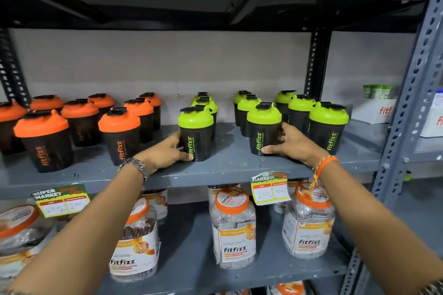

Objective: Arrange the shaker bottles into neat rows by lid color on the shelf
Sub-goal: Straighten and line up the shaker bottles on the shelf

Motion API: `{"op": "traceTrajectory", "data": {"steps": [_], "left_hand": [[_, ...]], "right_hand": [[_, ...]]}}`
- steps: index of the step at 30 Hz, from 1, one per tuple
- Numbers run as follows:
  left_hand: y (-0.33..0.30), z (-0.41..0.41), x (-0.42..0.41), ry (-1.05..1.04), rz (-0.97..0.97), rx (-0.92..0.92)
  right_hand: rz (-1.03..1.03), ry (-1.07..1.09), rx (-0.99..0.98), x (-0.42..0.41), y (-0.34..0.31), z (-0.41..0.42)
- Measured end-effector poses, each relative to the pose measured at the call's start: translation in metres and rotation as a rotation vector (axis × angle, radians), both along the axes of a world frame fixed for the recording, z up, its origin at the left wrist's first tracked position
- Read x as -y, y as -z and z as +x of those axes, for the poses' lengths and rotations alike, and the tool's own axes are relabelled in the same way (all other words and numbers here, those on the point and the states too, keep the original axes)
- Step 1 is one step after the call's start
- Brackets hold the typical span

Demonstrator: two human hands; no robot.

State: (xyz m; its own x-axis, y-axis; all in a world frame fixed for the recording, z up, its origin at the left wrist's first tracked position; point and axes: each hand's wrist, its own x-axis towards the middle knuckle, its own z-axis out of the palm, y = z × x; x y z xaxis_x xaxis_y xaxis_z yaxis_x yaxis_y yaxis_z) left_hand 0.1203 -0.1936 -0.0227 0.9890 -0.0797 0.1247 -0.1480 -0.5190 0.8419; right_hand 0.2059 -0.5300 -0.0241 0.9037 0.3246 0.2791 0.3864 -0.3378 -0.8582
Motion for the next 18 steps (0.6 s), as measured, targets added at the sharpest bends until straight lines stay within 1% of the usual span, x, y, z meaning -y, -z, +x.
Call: {"op": "traceTrajectory", "data": {"steps": [4,8,10,15,18], "left_hand": [[0.003,0.007,0.006,-0.034,0.050,0.062],[0.008,0.012,0.016,-0.091,0.135,0.134],[0.009,0.010,0.021,-0.088,0.148,0.150],[0.013,0.004,0.026,-0.081,0.139,0.157],[0.017,0.002,0.024,-0.113,0.185,0.199]], "right_hand": [[0.003,-0.027,-0.016,0.007,0.001,0.001],[0.096,-0.064,-0.076,0.018,0.005,0.002],[0.101,-0.096,-0.088,0.021,0.005,0.000],[0.098,-0.102,-0.065,0.021,0.006,-0.008],[0.086,-0.090,-0.039,0.023,0.008,-0.010]]}}
